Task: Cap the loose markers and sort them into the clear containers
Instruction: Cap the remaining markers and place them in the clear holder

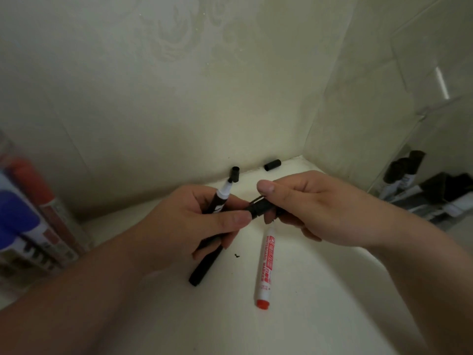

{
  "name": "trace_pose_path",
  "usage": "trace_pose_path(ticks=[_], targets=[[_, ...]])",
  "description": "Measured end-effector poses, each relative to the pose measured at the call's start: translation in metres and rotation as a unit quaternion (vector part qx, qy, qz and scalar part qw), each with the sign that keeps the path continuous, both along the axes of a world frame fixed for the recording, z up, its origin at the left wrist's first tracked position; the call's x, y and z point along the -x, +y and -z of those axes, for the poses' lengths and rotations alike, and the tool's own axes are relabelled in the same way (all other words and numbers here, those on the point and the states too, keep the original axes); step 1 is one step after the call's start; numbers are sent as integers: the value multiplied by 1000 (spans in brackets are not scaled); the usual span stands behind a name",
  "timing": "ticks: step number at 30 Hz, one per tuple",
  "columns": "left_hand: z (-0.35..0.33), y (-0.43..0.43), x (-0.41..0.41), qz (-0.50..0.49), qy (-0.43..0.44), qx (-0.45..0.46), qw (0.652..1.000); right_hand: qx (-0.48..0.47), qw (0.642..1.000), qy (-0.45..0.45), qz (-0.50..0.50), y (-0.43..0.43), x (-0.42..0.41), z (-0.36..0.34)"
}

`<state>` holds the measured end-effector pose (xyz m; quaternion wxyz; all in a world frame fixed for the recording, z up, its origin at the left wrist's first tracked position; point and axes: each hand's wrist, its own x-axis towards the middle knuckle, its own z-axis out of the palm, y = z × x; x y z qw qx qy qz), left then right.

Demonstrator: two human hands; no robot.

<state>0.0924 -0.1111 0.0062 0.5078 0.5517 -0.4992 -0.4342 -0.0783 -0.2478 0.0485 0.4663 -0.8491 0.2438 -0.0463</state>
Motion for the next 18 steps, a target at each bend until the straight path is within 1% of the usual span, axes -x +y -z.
trace_pose_path(ticks=[2,6,8,10,13,15,16,18], targets=[[-2,-2,-4,14,-36,-8,999,-16,999,29,-43,-6,6,-5],[-5,-3,-4,24,-194,-21,981,-48,989,92,-101,-5,11,-1],[-6,-2,-3,4,-223,-5,975,-28,989,96,-109,-2,10,5],[-7,0,-4,-23,-235,14,972,-5,993,55,-101,3,7,10],[-9,1,-7,-46,-240,59,968,-23,997,-33,-66,8,3,13],[-10,1,-9,-51,-260,92,960,-36,997,-47,-48,10,0,13],[-10,1,-9,-50,-278,106,953,-55,997,-46,-38,11,-1,13],[-9,0,-9,-50,-322,136,935,-128,990,-47,-20,13,-2,12]])
